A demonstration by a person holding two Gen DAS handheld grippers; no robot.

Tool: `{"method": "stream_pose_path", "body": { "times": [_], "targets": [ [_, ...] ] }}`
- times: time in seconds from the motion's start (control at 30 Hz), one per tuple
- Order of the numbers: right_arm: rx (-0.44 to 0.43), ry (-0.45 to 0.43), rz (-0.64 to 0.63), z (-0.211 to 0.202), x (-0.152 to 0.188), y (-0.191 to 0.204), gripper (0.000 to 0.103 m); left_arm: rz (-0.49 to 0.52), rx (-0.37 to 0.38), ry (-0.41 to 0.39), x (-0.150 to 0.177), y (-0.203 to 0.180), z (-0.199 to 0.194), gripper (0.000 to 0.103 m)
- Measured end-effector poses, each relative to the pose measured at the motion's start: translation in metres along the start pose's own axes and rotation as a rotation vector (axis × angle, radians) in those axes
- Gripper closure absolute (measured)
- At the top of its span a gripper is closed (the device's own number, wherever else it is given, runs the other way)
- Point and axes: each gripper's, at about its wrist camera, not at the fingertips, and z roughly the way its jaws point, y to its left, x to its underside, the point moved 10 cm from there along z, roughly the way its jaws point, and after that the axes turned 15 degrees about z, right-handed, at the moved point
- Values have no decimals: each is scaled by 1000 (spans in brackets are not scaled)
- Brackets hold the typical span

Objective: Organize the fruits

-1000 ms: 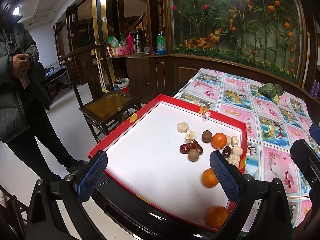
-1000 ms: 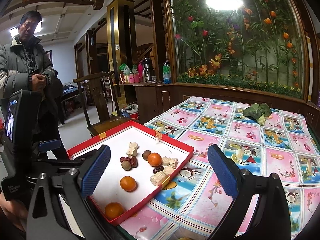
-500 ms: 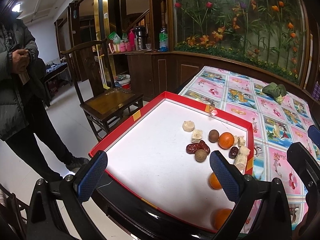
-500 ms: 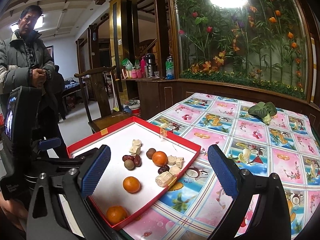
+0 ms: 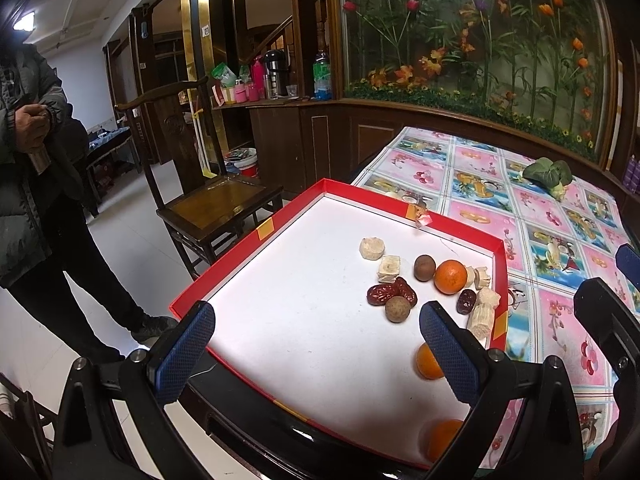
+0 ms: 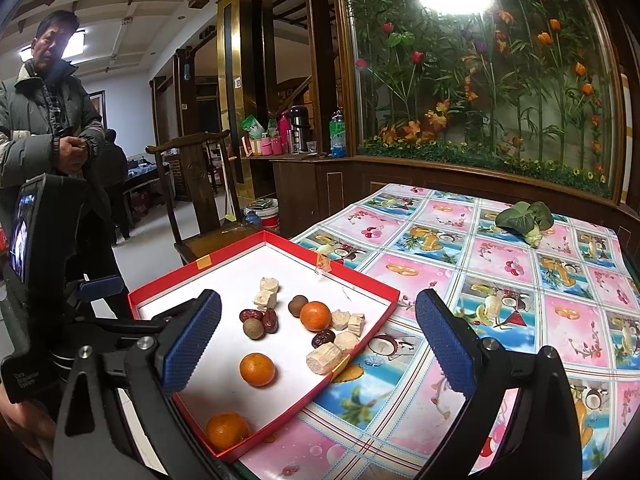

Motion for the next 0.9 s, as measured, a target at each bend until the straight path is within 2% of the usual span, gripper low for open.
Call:
{"method": "stream_pose_path", "body": {
  "times": [0.9],
  "targets": [
    [5, 20, -3, 12, 8, 0, 5, 5, 33, 13, 4, -3, 9, 1]
  ]
}}
